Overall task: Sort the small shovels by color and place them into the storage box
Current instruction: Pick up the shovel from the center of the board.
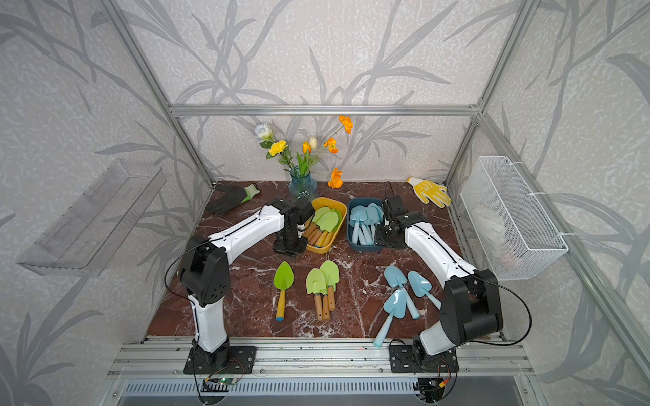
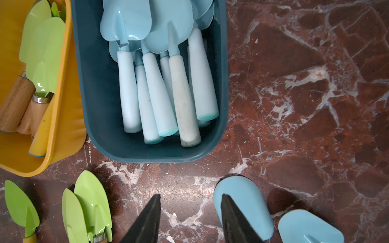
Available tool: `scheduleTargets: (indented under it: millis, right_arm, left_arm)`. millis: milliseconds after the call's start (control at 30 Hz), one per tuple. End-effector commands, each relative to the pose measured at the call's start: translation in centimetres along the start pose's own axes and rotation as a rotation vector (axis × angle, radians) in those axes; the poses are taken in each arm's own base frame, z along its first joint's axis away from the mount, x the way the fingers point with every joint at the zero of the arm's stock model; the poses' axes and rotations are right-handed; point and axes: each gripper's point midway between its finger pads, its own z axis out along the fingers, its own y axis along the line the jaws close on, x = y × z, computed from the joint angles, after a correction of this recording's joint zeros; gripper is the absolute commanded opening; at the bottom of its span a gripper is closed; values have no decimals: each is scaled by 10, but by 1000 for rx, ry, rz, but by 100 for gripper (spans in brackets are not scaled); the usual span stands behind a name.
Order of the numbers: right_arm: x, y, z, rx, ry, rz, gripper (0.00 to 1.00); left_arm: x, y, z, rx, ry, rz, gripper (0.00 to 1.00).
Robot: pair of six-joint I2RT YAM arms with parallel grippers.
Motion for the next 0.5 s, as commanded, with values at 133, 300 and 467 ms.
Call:
scheduleTargets:
  millis: [133, 300, 467]
  right_arm:
    - [7, 7, 9, -26, 52, -15, 49]
    - [9, 9, 12, -30, 76, -26, 49]
    - [9, 12, 11, -40, 79, -35, 48]
  left_arm:
    - [72, -3, 39, 53, 93, -68, 49]
    - [90, -14, 64, 63, 139, -47, 62]
    - [110, 1, 90, 1, 197, -112, 40]
